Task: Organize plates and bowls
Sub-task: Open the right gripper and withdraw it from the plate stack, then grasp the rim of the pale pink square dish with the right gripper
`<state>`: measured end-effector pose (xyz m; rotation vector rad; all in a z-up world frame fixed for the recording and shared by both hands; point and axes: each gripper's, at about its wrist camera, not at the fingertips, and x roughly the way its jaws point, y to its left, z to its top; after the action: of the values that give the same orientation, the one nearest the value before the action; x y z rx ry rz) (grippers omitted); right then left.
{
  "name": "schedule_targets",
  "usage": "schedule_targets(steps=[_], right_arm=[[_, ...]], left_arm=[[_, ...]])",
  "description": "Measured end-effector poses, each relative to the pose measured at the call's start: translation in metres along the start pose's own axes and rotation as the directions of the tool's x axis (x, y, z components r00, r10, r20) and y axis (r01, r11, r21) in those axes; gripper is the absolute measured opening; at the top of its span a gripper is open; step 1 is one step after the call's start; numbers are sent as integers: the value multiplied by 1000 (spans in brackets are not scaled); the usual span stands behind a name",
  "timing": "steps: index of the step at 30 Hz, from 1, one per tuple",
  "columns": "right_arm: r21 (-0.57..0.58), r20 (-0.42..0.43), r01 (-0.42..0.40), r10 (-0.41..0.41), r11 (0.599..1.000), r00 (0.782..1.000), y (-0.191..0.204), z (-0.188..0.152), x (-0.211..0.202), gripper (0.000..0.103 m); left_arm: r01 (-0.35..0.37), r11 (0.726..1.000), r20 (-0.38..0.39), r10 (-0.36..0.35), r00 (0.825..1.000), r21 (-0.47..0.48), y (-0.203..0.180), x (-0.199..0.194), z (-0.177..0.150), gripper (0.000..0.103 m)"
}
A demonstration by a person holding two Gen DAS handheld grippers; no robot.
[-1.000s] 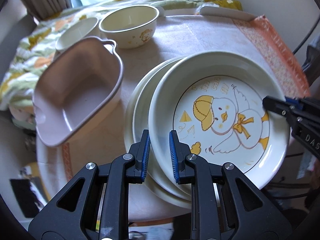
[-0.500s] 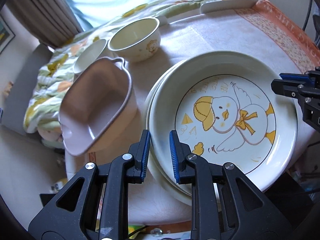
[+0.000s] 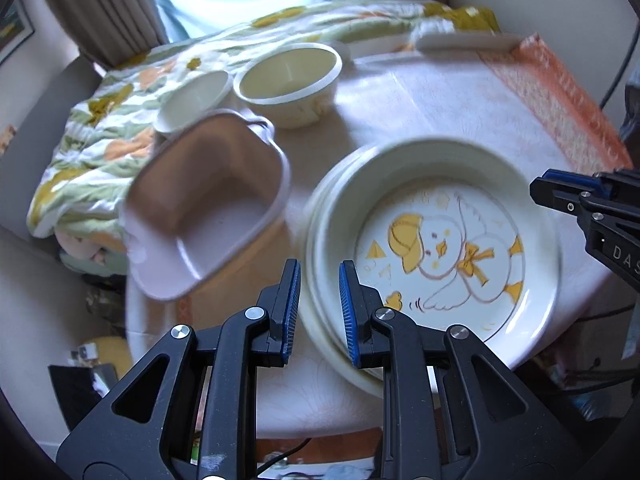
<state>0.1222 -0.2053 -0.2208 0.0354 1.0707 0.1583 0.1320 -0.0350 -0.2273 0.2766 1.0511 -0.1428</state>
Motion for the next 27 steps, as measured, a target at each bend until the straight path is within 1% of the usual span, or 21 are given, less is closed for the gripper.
schedule_targets(steps=[2,3,4,5,6,7,8,9,11,13,15,16,18,19,20,21,24,27], right_arm=[[13,23,-20,19,1000,1000,-1,10,-9,13],[14,34,-26,25,1000,999,0,15,-13,13],[12,50,-40,39,999,998,1,21,-18,13],[6,62,-56,55,998,997,3,24,-22,14],[-5,79,-79,79,997,994,6,28,-27,24],[-15,92,-88,89,996,992,9,31,-31,49],[-27,111,-94,97,995,989,13,35,-36,67],[-37,129,-98,102,994,986,16,36,-40,101],[-68,179,-103,114,992,977,26,42,-49,103],[-101,198,-107,125,989,972,37,51,-52,103],[-126,207,-124,149,984,967,45,61,-53,103],[-146,181,-128,154,981,971,52,69,-51,103],[-176,93,-139,157,975,983,60,81,-41,103],[-182,81,-135,152,974,985,65,86,-38,103],[-184,92,-136,155,973,984,68,89,-35,103],[-186,93,-148,167,971,982,70,93,-32,103],[-189,38,-202,212,961,976,81,103,-9,103],[-216,-26,-254,255,943,967,93,110,19,102]], left_arm=[[7,1000,33,-6,999,-28,10,-15,5,18],[13,999,49,-10,999,-44,16,-23,8,20],[23,998,66,-19,998,-64,23,-30,11,33],[28,996,81,-22,996,-81,29,-36,12,72],[17,995,108,-6,994,-103,35,-43,13,93],[3,992,160,18,987,-127,42,-54,12,103],[3,990,189,24,982,-139,48,-63,11,103],[6,989,206,25,978,-148,53,-70,12,103],[-10,987,208,43,977,-159,64,-77,12,103],[-14,983,198,51,979,-184,76,-78,10,103],[-3,972,186,47,981,-233,93,-77,5,103],[10,965,183,39,982,-261,100,-76,2,103],[41,942,178,20,984,-333,119,-69,-4,103],[46,933,174,18,985,-358,126,-65,-5,103],[50,917,164,17,986,-396,134,-57,-9,103],[51,907,153,15,988,-417,138,-51,-12,103],[46,875,110,8,994,-481,145,-29,-17,102],[66,835,92,-18,996,-546,151,-12,-21,97]])
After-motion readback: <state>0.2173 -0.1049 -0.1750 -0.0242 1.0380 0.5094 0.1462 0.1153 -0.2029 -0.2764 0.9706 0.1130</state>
